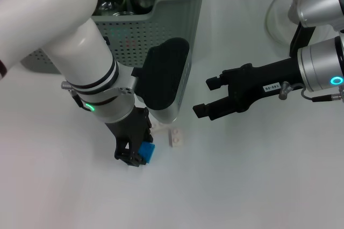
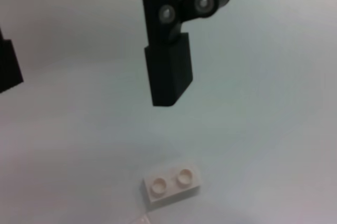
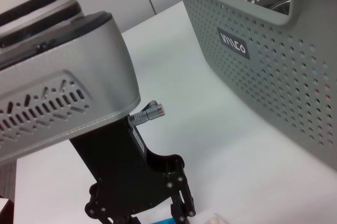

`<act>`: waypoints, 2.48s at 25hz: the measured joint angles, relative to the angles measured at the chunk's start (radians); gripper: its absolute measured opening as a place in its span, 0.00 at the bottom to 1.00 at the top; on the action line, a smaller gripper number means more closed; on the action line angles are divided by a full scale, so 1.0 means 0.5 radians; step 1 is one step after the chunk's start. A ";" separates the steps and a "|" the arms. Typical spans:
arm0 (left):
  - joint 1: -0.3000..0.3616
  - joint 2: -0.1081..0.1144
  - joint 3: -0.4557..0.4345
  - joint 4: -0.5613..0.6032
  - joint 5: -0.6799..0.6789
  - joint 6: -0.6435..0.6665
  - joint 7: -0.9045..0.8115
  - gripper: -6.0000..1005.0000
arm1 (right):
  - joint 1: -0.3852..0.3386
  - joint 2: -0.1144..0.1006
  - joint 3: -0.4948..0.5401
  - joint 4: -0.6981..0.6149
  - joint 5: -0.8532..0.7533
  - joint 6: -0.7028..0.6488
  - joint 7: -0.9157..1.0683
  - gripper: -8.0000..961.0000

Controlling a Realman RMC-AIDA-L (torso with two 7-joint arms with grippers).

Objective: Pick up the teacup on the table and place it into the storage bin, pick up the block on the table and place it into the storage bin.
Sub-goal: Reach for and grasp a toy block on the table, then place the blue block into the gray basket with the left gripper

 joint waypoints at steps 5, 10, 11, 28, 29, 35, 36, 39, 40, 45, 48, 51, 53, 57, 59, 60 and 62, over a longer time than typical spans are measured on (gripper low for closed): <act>-0.011 0.000 0.002 -0.023 0.007 -0.010 0.003 0.52 | 0.000 -0.002 0.000 0.000 0.000 0.000 -0.002 0.98; -0.011 0.000 0.005 -0.023 0.020 -0.011 -0.003 0.46 | -0.001 -0.003 0.001 0.000 0.000 0.000 -0.013 0.98; -0.010 0.000 0.009 -0.023 0.020 -0.011 -0.003 0.46 | -0.002 -0.003 0.002 0.000 0.000 0.000 -0.014 0.98; 0.026 0.004 -0.677 0.322 -0.299 0.610 0.029 0.43 | -0.009 -0.009 0.006 0.013 0.000 -0.003 -0.018 0.98; 0.024 0.010 -0.827 0.357 -0.370 0.688 0.036 0.43 | -0.009 -0.010 0.006 0.018 0.000 -0.001 -0.022 0.98; -0.067 0.106 -1.843 0.515 -0.601 0.776 -0.113 0.45 | -0.009 -0.015 0.017 0.027 0.000 0.001 -0.071 0.98; -0.085 0.140 -1.940 0.517 -0.607 0.743 -0.191 0.45 | -0.007 -0.016 0.018 0.027 0.000 0.001 -0.072 0.98; -0.126 0.270 -2.093 0.492 -0.633 0.580 -0.431 0.46 | -0.004 -0.018 0.018 0.028 0.000 -0.006 -0.072 0.98; -0.127 0.293 -2.098 0.486 -0.643 0.544 -0.470 0.46 | -0.002 -0.019 0.018 0.029 0.000 -0.007 -0.072 0.98; -0.155 0.345 -2.055 0.469 -0.562 0.228 -0.639 0.47 | 0.006 -0.020 0.008 0.031 -0.002 -0.007 -0.071 0.98; -0.184 0.350 -1.976 0.407 -0.401 0.039 -0.724 0.48 | 0.007 -0.021 0.007 0.031 -0.005 -0.008 -0.071 0.98; -0.224 0.344 -1.939 0.318 -0.265 -0.112 -0.770 0.49 | 0.005 -0.018 0.006 0.031 -0.006 -0.011 -0.071 0.98; -0.243 0.344 -1.926 0.253 -0.230 -0.176 -0.777 0.49 | 0.005 -0.015 0.006 0.031 -0.006 -0.013 -0.071 0.98; -0.256 0.355 -1.923 0.249 -0.226 -0.185 -0.814 0.50 | 0.004 -0.014 0.011 0.031 -0.006 -0.027 -0.070 0.98; -0.256 0.355 -1.927 0.282 -0.235 -0.154 -0.819 0.51 | 0.003 -0.018 0.016 0.031 -0.006 -0.033 -0.068 0.98; -0.251 0.355 -1.931 0.325 -0.250 -0.106 -0.817 0.51 | 0.003 -0.019 0.017 0.031 -0.007 -0.033 -0.065 0.98; -0.222 0.351 -1.944 0.421 -0.344 0.090 -0.776 0.60 | 0.002 -0.020 0.020 0.031 -0.006 -0.034 -0.063 0.98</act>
